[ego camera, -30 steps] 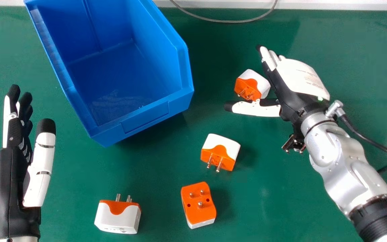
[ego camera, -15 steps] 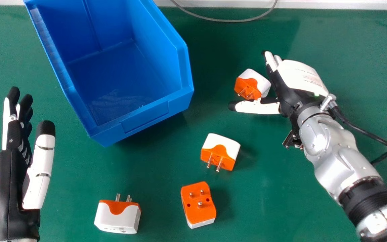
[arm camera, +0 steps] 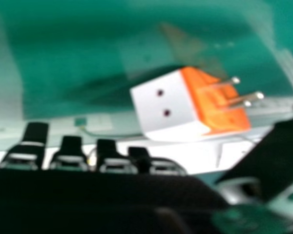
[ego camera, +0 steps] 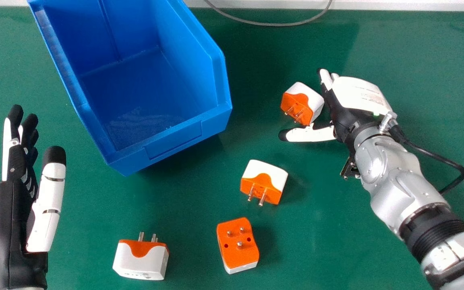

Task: Pick all objects and put in blue box

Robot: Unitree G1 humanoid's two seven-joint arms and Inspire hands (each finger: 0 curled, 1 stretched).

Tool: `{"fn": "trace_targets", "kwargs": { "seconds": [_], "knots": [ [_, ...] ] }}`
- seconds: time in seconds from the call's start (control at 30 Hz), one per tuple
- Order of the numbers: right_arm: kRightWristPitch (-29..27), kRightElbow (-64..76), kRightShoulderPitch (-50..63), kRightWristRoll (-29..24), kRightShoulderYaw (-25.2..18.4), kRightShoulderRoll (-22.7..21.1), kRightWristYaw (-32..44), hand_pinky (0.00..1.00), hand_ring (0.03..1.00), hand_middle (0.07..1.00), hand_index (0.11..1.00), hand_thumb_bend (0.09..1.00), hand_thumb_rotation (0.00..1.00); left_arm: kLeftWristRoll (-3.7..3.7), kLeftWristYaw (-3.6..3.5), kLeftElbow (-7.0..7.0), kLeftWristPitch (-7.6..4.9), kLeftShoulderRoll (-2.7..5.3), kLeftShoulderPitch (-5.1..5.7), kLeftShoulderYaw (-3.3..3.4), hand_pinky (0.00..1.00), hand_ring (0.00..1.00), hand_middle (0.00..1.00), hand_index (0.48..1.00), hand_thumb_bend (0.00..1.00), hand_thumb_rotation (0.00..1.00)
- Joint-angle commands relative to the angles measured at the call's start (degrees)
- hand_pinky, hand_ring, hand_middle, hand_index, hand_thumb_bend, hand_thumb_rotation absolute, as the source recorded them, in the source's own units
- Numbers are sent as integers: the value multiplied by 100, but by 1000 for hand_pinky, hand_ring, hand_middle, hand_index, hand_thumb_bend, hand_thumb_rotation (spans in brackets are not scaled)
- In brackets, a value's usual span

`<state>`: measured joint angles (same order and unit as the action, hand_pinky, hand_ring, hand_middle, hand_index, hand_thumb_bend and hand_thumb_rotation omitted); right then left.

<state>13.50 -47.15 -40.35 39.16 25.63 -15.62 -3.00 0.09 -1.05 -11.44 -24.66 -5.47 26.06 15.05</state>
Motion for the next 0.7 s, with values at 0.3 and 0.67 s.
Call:
{"fn": "trace_targets", "kwargs": {
  "seconds": [0.3, 0.67],
  "knots": [
    [311, -199, -444, 194, 290, 79, 3, 885, 975, 1000, 985, 630, 632, -22, 5, -143, -74, 2, 95, 35, 1000, 989, 982, 1000, 411, 932],
    [514, -541, -734, 227, 431, 232, 62, 865, 954, 994, 960, 619, 636, -6, -2, -135, -145, 23, 174, 28, 1000, 982, 974, 990, 446, 910]
  ]
}}
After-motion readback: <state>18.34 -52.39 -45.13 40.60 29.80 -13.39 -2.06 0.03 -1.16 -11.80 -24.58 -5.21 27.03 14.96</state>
